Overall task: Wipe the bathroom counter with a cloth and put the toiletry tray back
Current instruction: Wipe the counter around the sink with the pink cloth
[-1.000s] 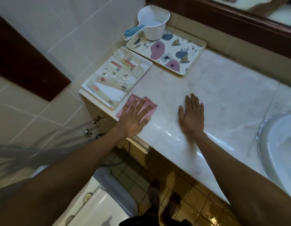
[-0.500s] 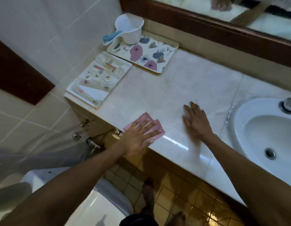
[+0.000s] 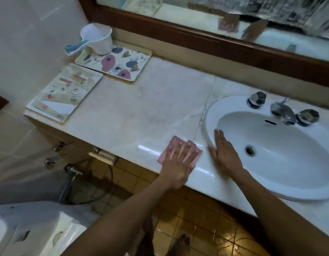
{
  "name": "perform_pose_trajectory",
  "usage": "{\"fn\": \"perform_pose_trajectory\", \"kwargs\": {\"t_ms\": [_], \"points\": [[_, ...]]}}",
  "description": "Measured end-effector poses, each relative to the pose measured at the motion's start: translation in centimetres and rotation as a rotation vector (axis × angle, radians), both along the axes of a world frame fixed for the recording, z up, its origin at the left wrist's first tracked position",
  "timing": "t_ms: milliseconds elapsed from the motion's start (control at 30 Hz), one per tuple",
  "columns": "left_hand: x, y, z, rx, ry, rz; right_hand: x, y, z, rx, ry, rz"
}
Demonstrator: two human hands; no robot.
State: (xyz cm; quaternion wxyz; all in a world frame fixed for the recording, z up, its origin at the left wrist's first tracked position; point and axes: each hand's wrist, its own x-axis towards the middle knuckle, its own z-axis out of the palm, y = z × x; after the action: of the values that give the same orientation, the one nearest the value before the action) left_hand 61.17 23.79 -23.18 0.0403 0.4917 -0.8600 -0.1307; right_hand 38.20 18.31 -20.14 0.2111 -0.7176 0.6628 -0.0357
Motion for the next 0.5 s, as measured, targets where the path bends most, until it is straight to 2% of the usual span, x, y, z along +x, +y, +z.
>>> {"fn": "perform_pose_trajectory", "kwargs": {"t_ms": [67,133,233,367,433,500], "points": [[1.9,0.9,0.0,0.048,-0.027,-0.166,-1.4,1.3,0.3,0.035,-0.011,0.0],[5.1,-0.3,0.4,0.088,-0.055,-0.206,-2.6,2.3,0.6,0.051,-0.02,-0.016],[8.4,-3.4,0.5,0.135,-0.076,0.141,-4.1,3.7,0.6,0.035,-0.026,-0.042],[3.3,-4.3,0.1,0.145,-0.03,0.584,-5.8,5.3,-0.3,-0.043,-0.013,-0.035],[-1.2,-3.7,0.2,0.117,0.004,0.635,-6.5,5.7,-0.5,-0.04,-0.003,-0.065],[-5.6,-2.3,0.1,0.111,0.009,0.461,-7.3,6.1,-0.7,-0.039,-0.006,-0.079]]}}
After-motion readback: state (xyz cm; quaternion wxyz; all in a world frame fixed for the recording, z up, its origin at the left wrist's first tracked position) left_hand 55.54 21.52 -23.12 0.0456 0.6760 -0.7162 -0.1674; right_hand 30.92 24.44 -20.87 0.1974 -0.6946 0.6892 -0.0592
